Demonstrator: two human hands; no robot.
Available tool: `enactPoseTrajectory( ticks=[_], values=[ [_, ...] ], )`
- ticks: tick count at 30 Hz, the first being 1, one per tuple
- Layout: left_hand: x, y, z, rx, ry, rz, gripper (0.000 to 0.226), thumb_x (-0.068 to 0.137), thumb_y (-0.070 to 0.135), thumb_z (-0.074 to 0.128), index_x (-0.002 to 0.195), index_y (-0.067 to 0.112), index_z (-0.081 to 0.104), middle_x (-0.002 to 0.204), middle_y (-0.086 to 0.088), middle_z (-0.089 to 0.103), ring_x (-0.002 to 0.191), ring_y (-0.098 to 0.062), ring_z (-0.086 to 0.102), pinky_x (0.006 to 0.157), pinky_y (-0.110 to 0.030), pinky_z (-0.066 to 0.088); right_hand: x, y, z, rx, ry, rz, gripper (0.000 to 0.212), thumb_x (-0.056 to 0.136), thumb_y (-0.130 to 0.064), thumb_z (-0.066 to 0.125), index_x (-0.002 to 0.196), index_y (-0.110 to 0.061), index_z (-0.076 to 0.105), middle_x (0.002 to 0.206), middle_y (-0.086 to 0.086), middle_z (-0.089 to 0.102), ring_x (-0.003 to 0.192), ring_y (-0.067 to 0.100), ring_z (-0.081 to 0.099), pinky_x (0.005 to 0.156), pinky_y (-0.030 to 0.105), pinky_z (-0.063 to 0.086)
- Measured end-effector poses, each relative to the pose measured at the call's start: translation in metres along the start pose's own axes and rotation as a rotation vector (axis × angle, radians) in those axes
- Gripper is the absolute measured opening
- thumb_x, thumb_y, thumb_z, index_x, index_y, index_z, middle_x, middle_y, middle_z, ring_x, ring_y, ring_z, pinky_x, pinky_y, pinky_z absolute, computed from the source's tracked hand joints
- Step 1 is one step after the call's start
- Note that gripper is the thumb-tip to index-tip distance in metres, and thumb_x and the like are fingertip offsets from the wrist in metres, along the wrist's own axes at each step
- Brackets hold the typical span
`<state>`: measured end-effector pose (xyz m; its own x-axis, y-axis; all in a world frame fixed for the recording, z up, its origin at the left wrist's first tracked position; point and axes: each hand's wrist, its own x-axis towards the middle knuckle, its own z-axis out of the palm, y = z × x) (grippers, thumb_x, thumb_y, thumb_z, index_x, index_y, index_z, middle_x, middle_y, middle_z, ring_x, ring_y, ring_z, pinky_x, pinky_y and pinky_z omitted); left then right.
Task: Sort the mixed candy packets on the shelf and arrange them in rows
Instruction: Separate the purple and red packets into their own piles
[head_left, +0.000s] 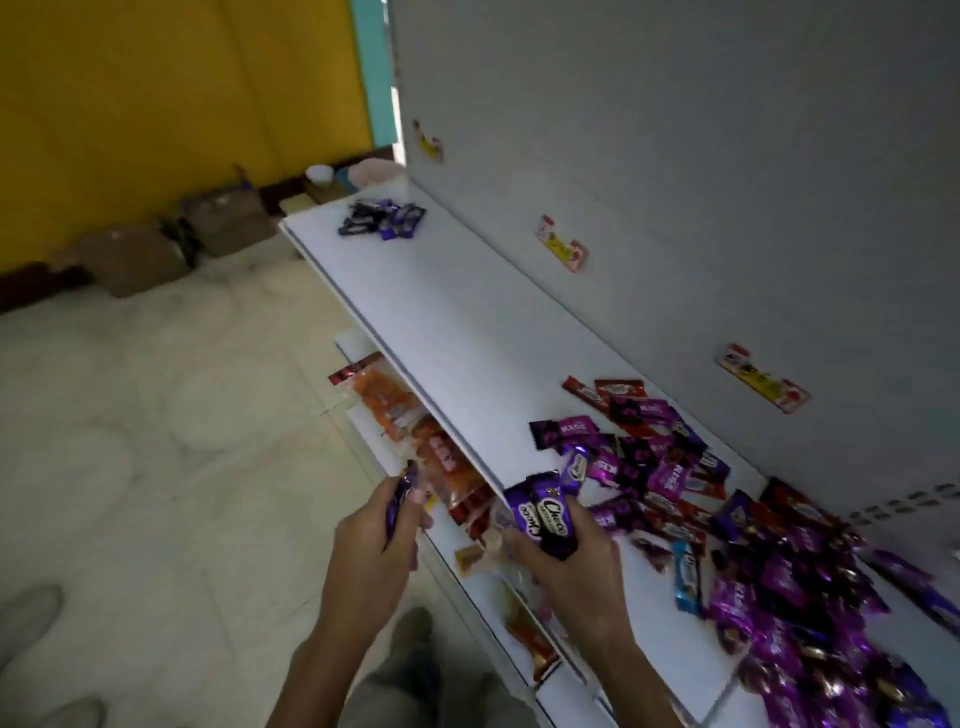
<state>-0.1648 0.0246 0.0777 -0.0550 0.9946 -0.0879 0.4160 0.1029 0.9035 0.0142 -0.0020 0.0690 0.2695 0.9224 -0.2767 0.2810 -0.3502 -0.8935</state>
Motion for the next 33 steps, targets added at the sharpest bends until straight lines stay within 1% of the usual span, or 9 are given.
enactPoseTrajectory(
  ticks=[4, 6, 8, 10, 12, 15, 21, 28, 33],
  values=[
    [-0.004, -0.026, -0.052, -0.01, 0.205, -0.11, 0.015, 0.096, 0.023, 0.045, 0.089, 0.026, 0.058, 0.069, 0.005, 0.064, 0.046, -0.011, 0.052, 0.048, -0.017, 0.041, 0.017, -0.026, 0.06, -0.002, -0.215, -0.092, 0.022, 0.076, -0.02, 0.075, 0.092, -0.022, 0.06, 0.073, -0.003, 0.066, 0.067, 0.009, 0.064, 0.064, 0.03, 0.055],
    [0.003, -0.041, -0.077, 0.017, 0.294, -0.128, 0.013, 0.096, 0.021, 0.046, 0.096, 0.029, 0.056, 0.068, 0.007, 0.063, 0.046, -0.01, 0.053, 0.049, -0.016, 0.042, 0.027, -0.042, 0.093, 0.019, -0.298, -0.14, 0.029, 0.077, -0.018, 0.074, 0.099, -0.027, 0.058, 0.081, -0.007, 0.066, 0.073, 0.004, 0.063, 0.064, 0.023, 0.055],
    [0.016, -0.056, -0.101, 0.056, 0.361, -0.139, 0.015, 0.095, 0.02, 0.046, 0.105, 0.03, 0.053, 0.063, 0.004, 0.061, 0.047, -0.009, 0.054, 0.05, -0.018, 0.043, 0.041, -0.054, 0.127, 0.008, -0.357, -0.202, 0.031, 0.077, -0.019, 0.075, 0.096, -0.034, 0.055, 0.084, -0.006, 0.065, 0.077, 0.004, 0.063, 0.064, 0.025, 0.056],
    [0.036, -0.069, -0.124, 0.065, 0.391, -0.143, 0.019, 0.095, 0.02, 0.046, 0.112, 0.029, 0.051, 0.067, 0.003, 0.061, 0.05, -0.008, 0.056, 0.049, -0.016, 0.045, 0.055, -0.069, 0.161, -0.031, -0.409, -0.238, 0.029, 0.077, -0.026, 0.074, 0.096, -0.036, 0.055, 0.085, -0.004, 0.065, 0.078, 0.01, 0.064, 0.067, 0.034, 0.058],
    [0.06, -0.08, -0.15, 0.074, 0.396, -0.139, 0.021, 0.096, 0.021, 0.045, 0.115, 0.026, 0.051, 0.07, 0.004, 0.062, 0.054, -0.006, 0.057, 0.05, -0.014, 0.044, 0.071, -0.084, 0.195, -0.031, -0.427, -0.264, 0.024, 0.078, -0.025, 0.072, 0.095, -0.028, 0.056, 0.083, -0.001, 0.065, 0.078, 0.014, 0.064, 0.069, 0.039, 0.057],
    [0.102, -0.09, -0.189, 0.094, 0.386, -0.149, 0.024, 0.096, 0.022, 0.045, 0.118, 0.022, 0.051, 0.075, 0.004, 0.062, 0.057, -0.007, 0.058, 0.053, -0.009, 0.043, 0.094, -0.115, 0.241, -0.032, -0.465, -0.281, 0.021, 0.079, -0.019, 0.071, 0.093, -0.023, 0.055, 0.082, 0.0, 0.063, 0.078, 0.013, 0.062, 0.067, 0.032, 0.056],
    [0.193, -0.107, -0.251, 0.142, 0.326, -0.133, 0.024, 0.096, 0.02, 0.046, 0.119, 0.019, 0.052, 0.079, 0.008, 0.064, 0.058, -0.007, 0.059, 0.054, -0.009, 0.042, 0.148, -0.164, 0.317, -0.02, -0.39, -0.233, 0.02, 0.08, -0.016, 0.071, 0.082, -0.026, 0.054, 0.077, -0.005, 0.062, 0.072, 0.006, 0.06, 0.066, 0.025, 0.053],
    [0.309, -0.111, -0.257, 0.135, 0.226, -0.105, 0.021, 0.094, 0.015, 0.05, 0.115, 0.02, 0.053, 0.081, 0.012, 0.064, 0.069, -0.007, 0.061, 0.059, -0.01, 0.045, 0.239, -0.197, 0.345, 0.003, -0.308, -0.149, 0.018, 0.08, -0.021, 0.071, 0.087, -0.027, 0.056, 0.078, -0.007, 0.062, 0.068, 0.002, 0.058, 0.063, 0.025, 0.051],
    [0.401, -0.103, -0.245, 0.09, 0.161, -0.043, 0.021, 0.093, 0.014, 0.052, 0.111, 0.024, 0.053, 0.085, 0.015, 0.063, 0.077, -0.001, 0.061, 0.066, -0.012, 0.046, 0.317, -0.225, 0.346, 0.029, -0.2, -0.16, 0.017, 0.082, -0.016, 0.069, 0.093, -0.019, 0.057, 0.077, -0.006, 0.061, 0.066, -0.005, 0.057, 0.054, 0.01, 0.045]
  ],
)
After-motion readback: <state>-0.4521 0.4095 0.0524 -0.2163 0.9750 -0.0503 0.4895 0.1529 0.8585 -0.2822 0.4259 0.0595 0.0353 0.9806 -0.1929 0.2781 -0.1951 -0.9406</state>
